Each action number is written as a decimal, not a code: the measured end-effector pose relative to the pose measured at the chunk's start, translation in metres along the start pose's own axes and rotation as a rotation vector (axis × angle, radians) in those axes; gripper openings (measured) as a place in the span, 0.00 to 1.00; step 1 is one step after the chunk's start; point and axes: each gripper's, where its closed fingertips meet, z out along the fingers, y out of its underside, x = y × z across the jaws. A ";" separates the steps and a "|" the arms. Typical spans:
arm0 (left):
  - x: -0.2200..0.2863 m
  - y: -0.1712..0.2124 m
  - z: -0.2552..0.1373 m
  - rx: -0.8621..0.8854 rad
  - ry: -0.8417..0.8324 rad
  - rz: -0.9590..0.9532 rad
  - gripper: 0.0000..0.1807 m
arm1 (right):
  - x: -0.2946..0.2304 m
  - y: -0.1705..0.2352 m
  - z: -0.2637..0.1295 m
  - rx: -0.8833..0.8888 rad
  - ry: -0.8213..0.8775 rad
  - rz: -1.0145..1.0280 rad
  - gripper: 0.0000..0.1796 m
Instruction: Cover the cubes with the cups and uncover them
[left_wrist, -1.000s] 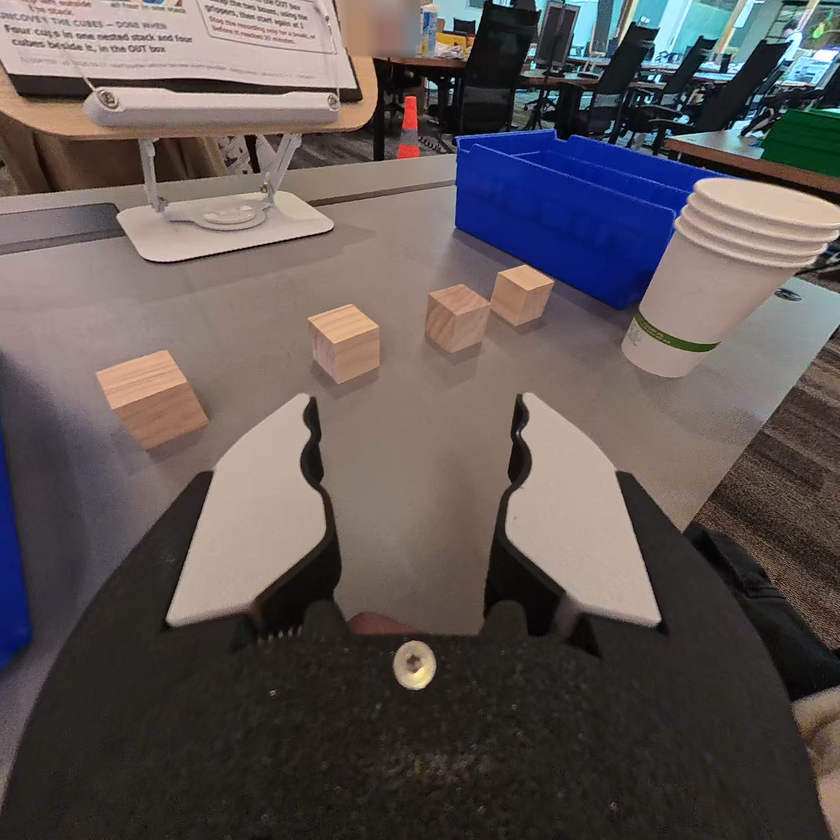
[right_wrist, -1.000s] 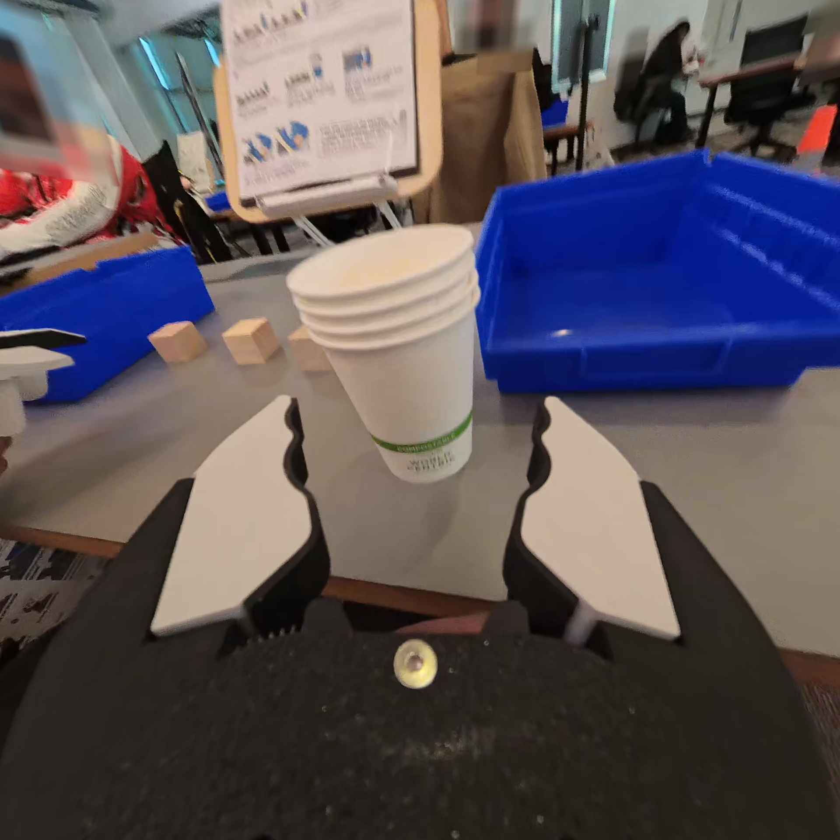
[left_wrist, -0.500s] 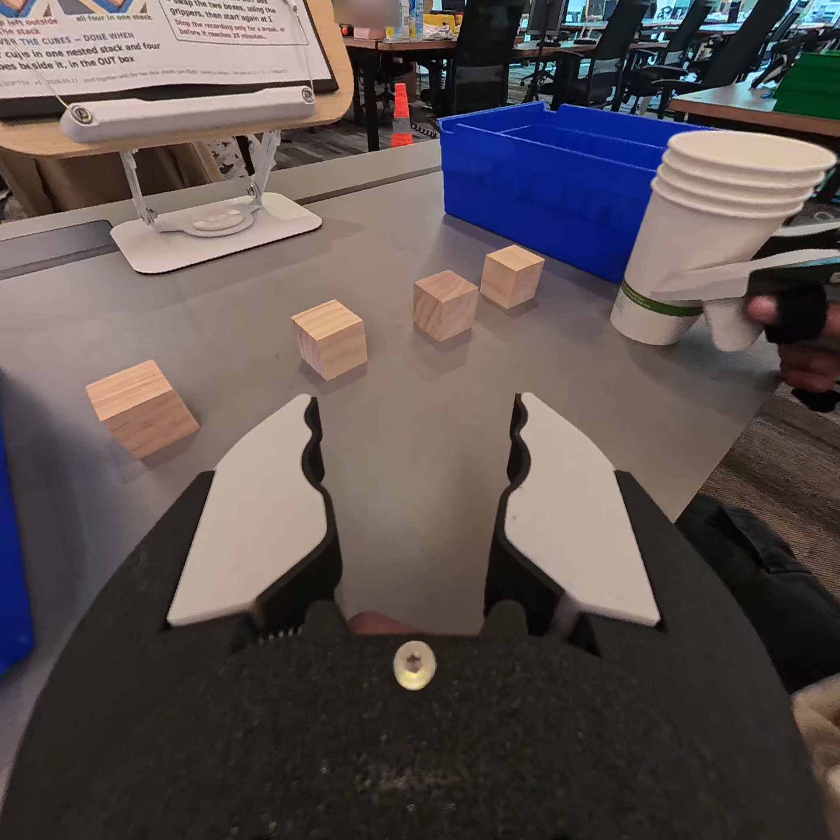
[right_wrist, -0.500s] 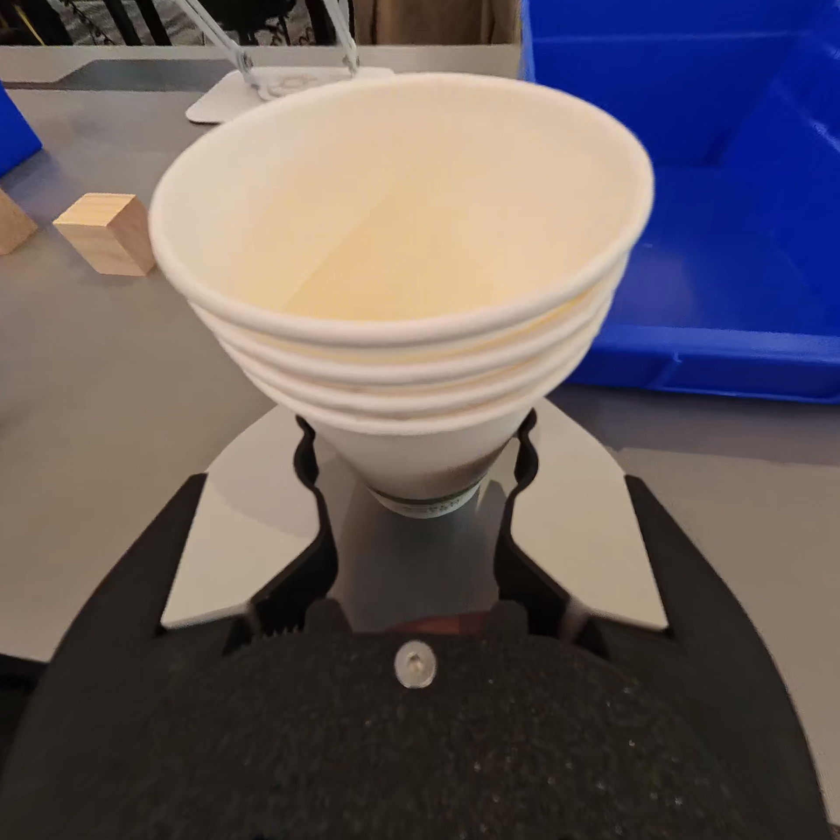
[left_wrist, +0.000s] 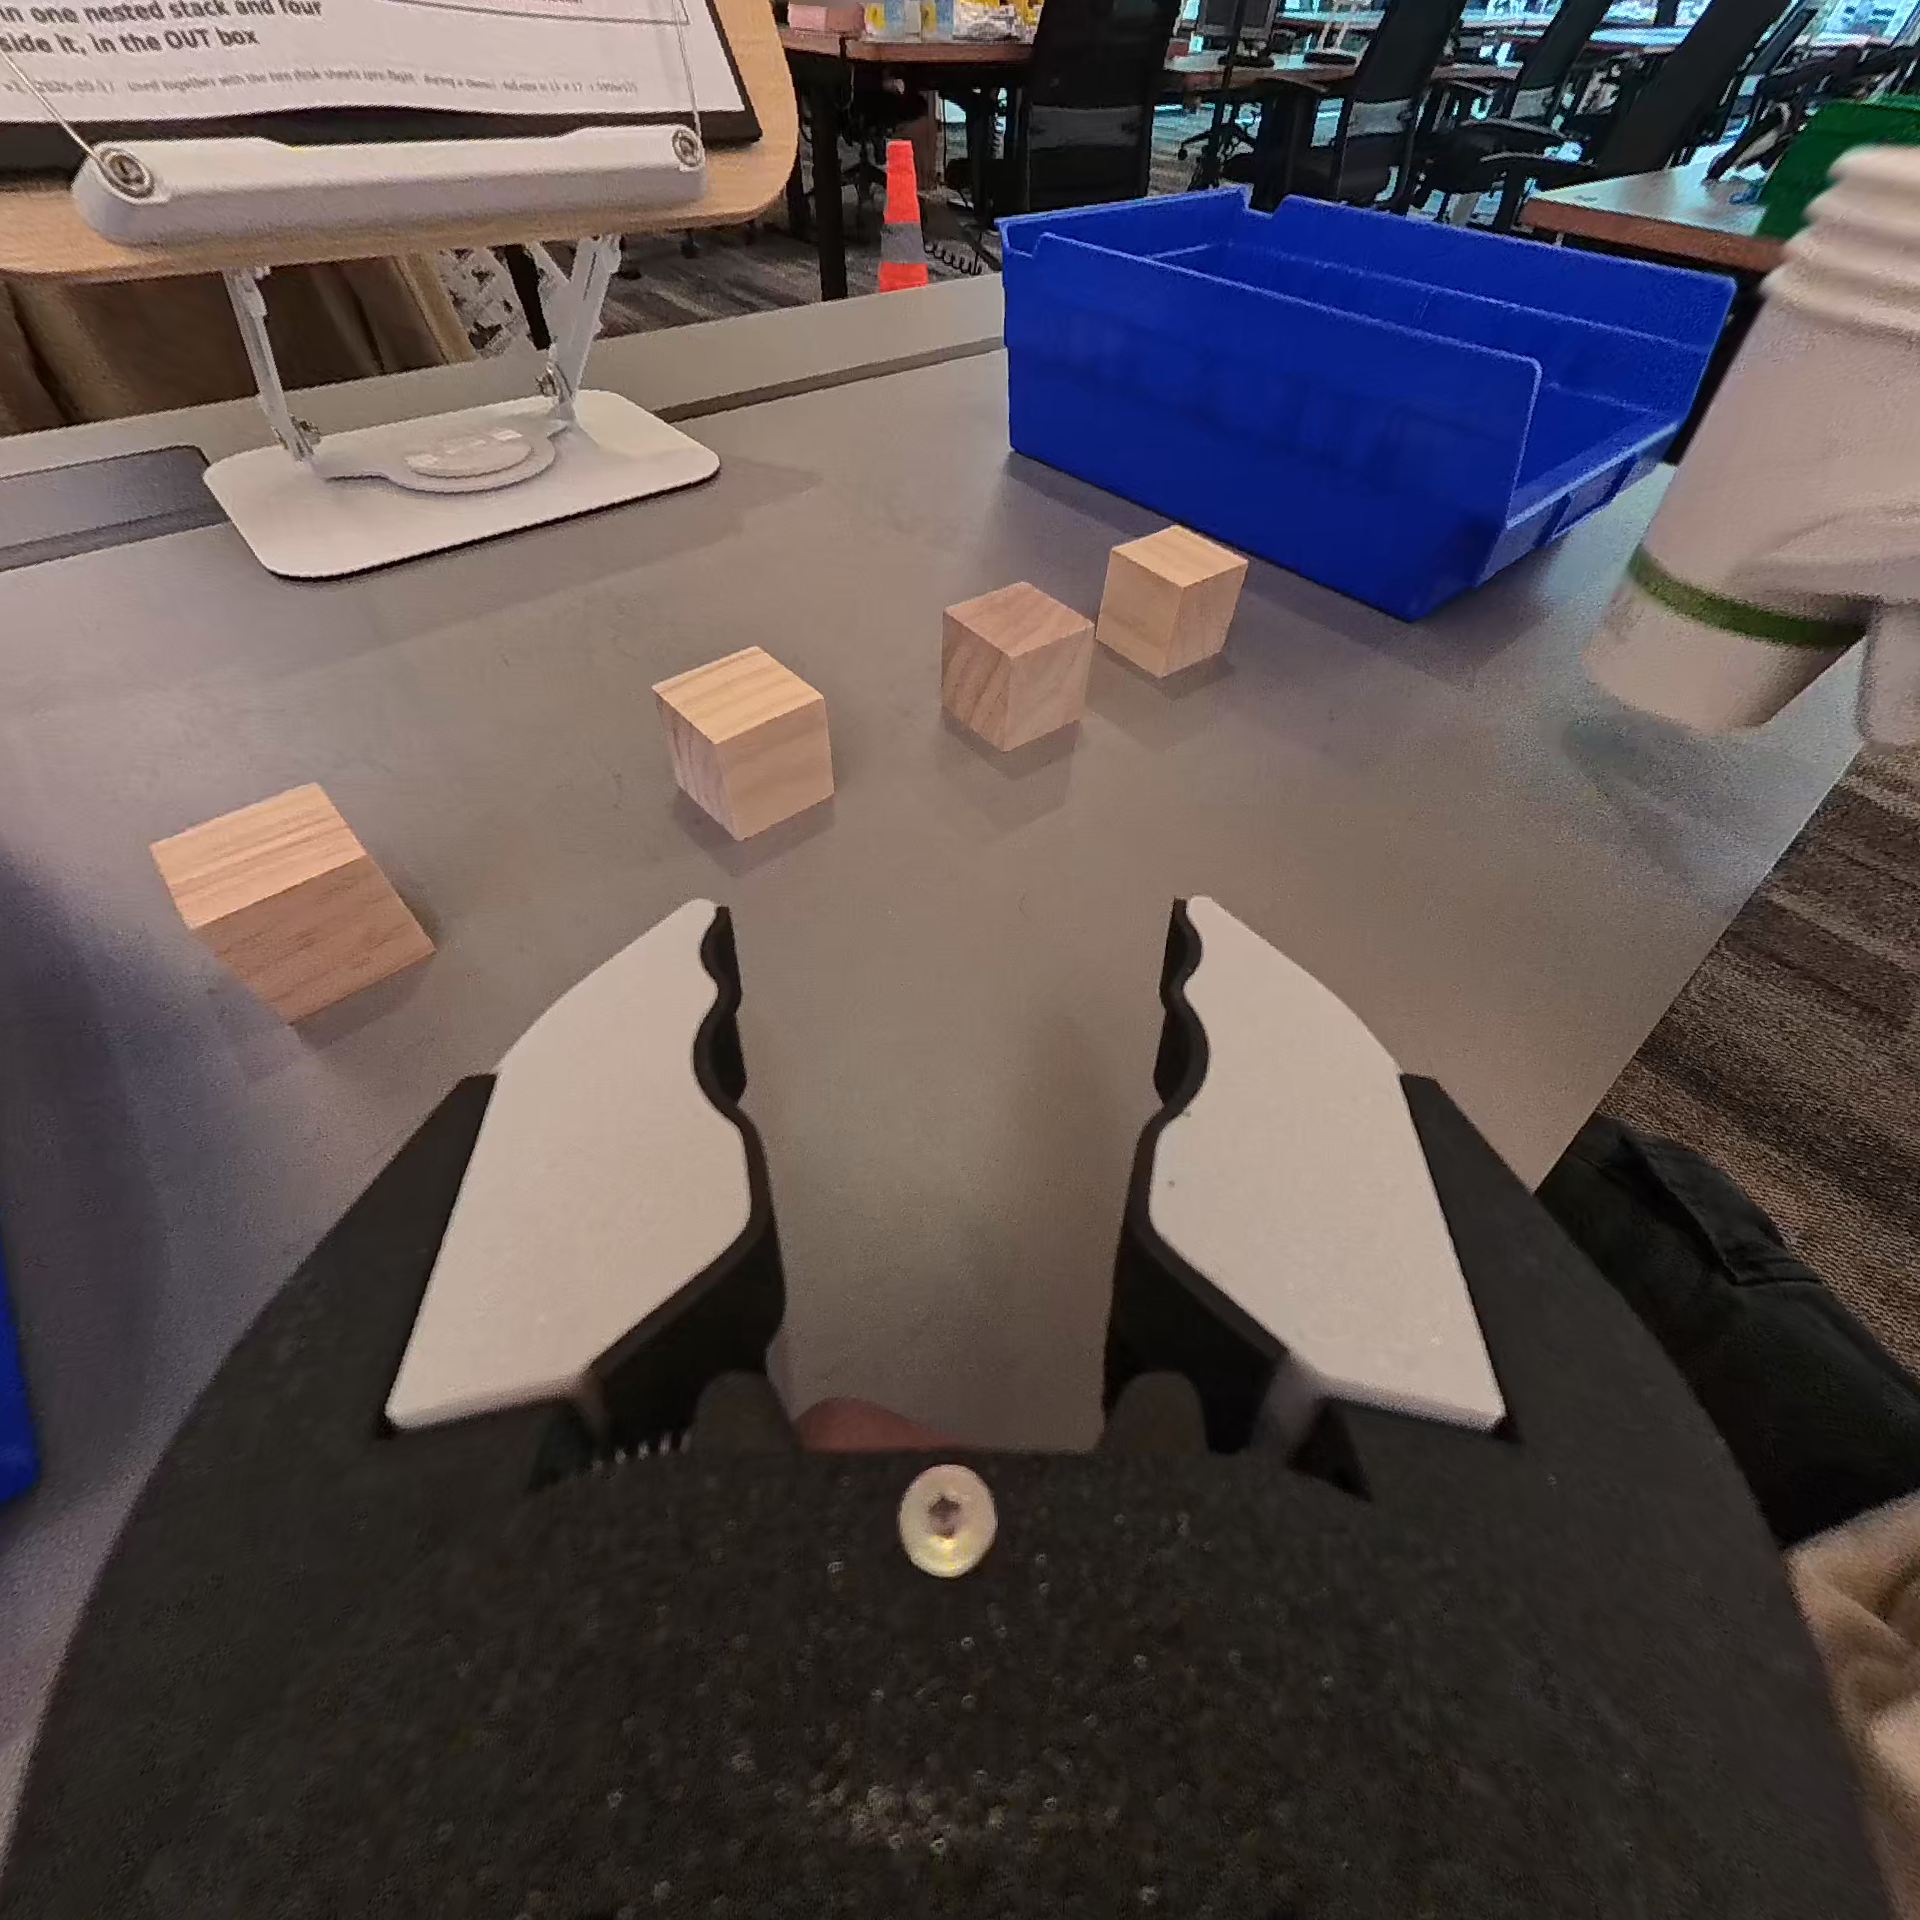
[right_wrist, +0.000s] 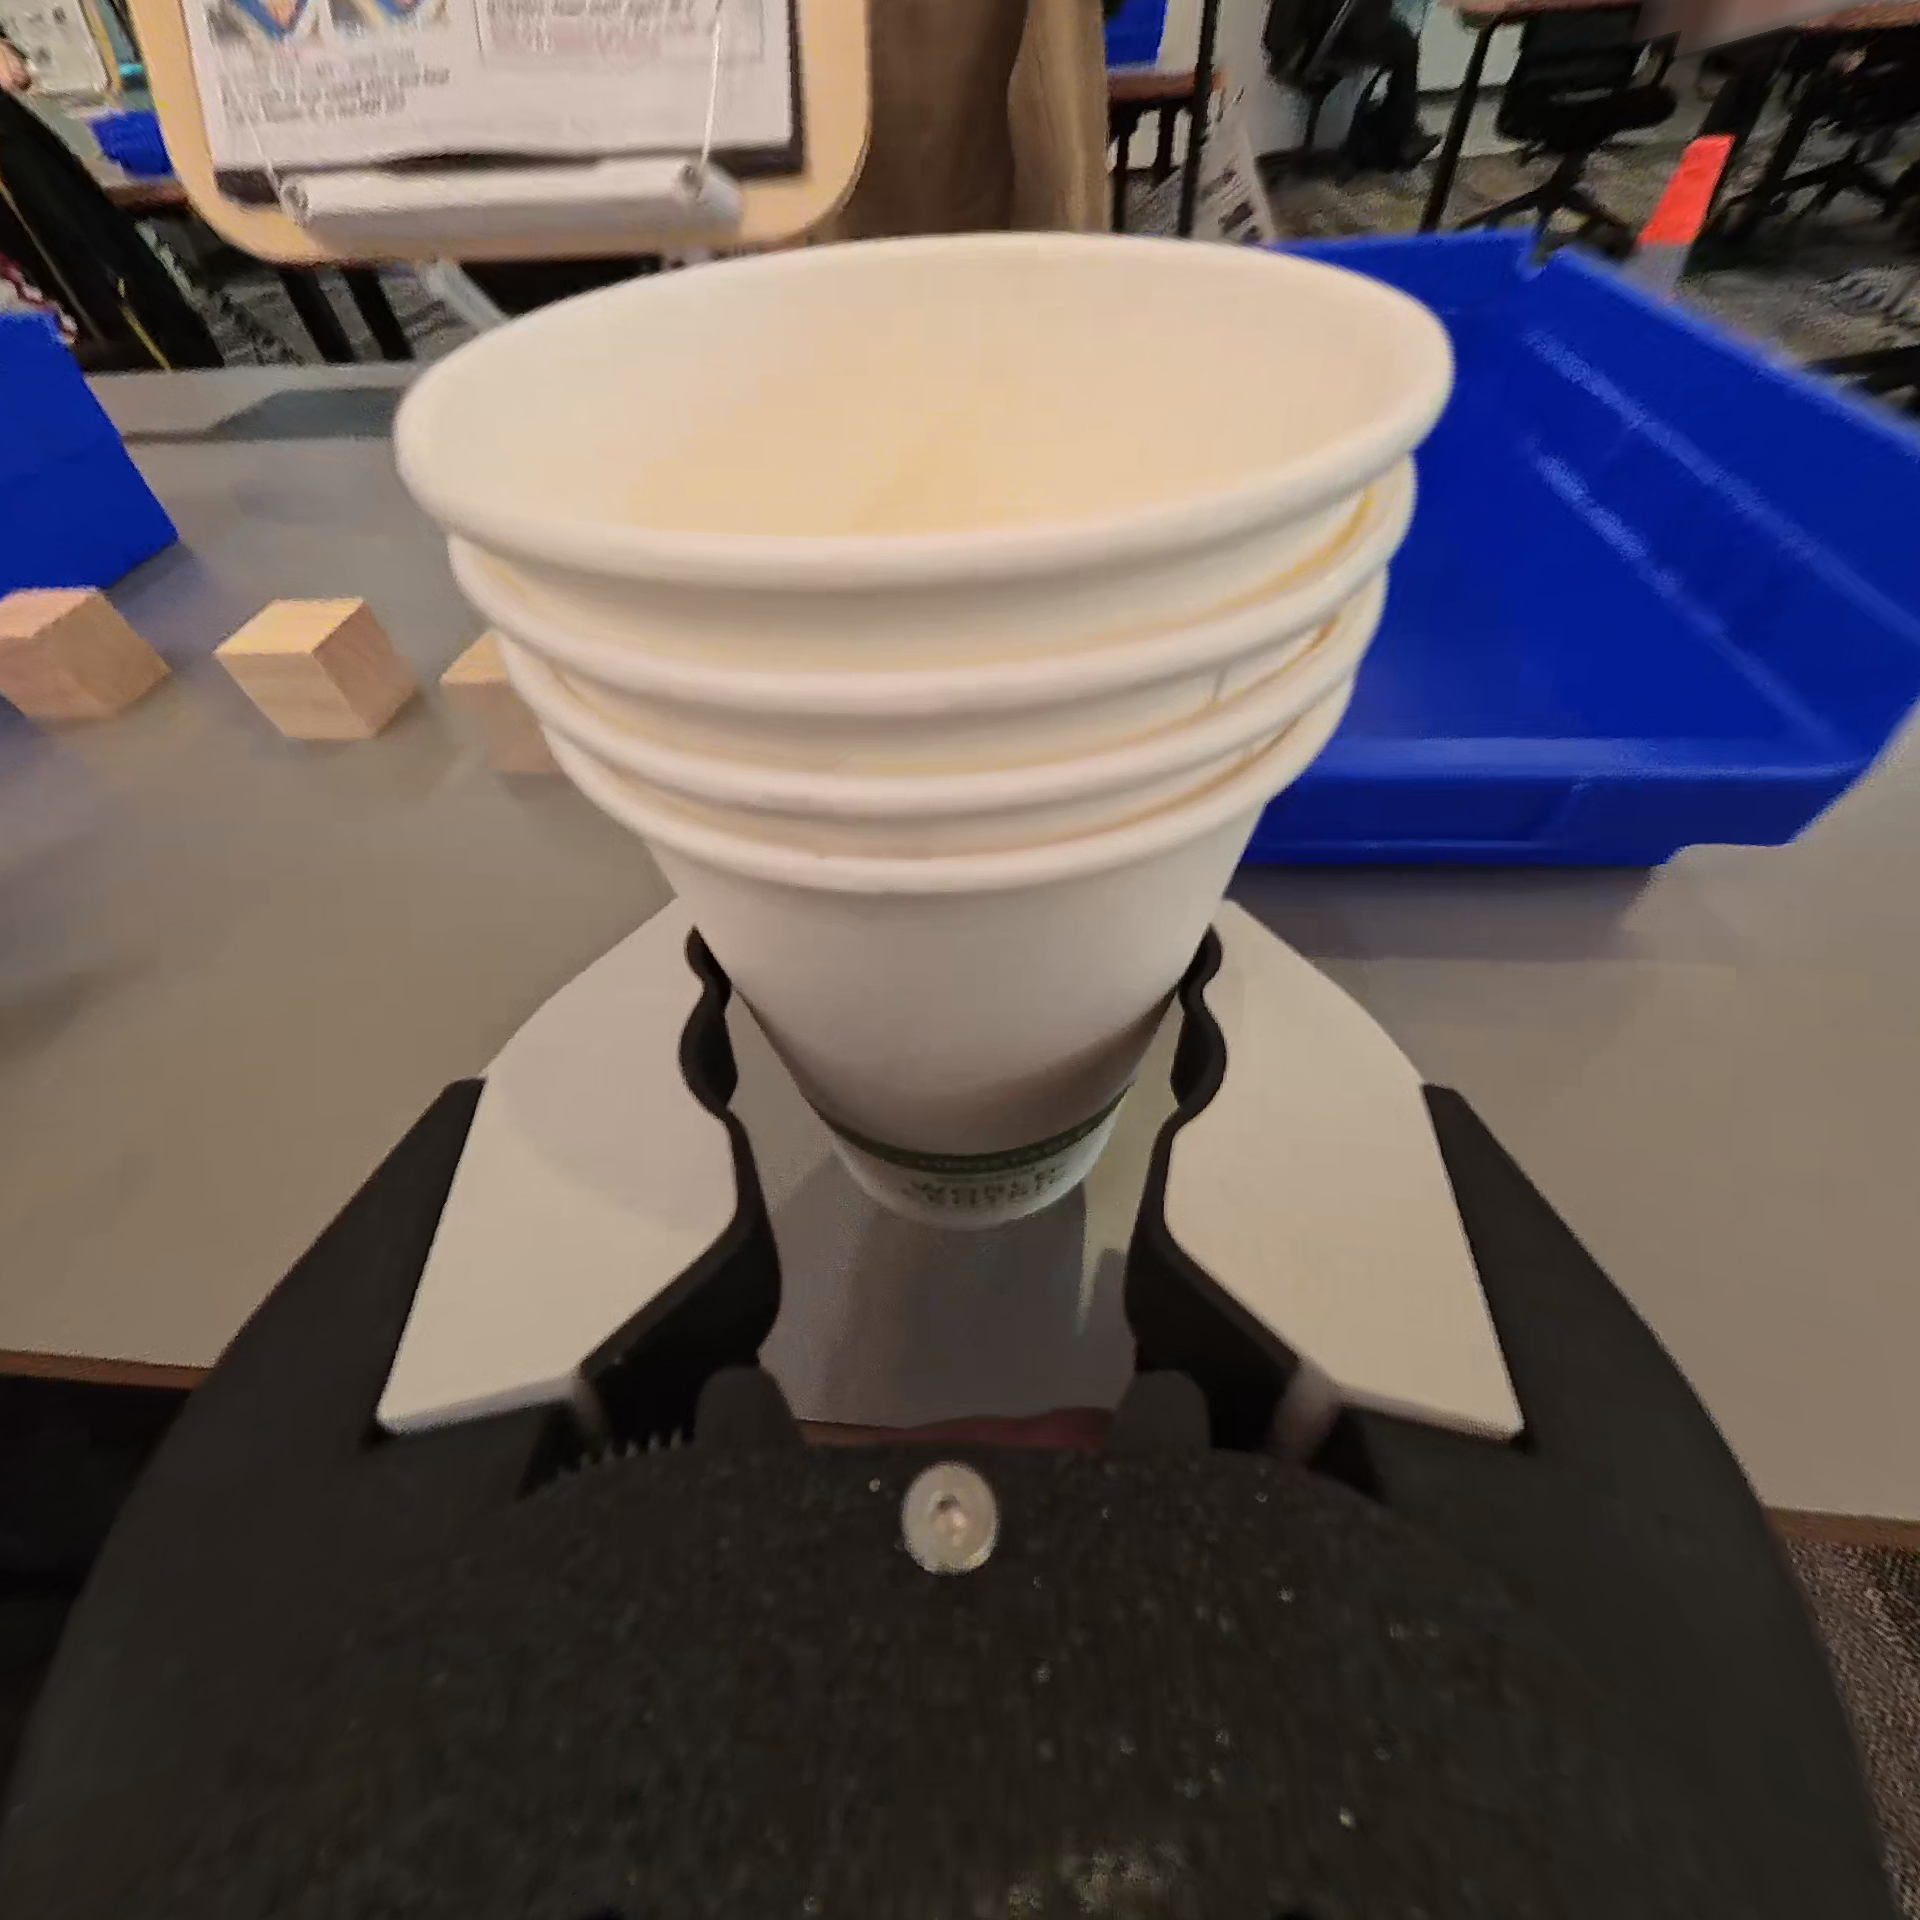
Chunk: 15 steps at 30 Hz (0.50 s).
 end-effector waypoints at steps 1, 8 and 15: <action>0.001 0.000 0.000 0.000 0.002 0.005 0.43 | 0.007 -0.008 -0.005 0.017 0.012 0.004 0.47; 0.004 -0.002 0.003 0.000 0.005 0.017 0.43 | 0.063 -0.099 0.021 0.106 0.035 -0.024 0.47; -0.002 -0.004 0.002 0.006 -0.007 0.011 0.42 | 0.104 -0.126 0.164 -0.069 -0.036 0.003 0.47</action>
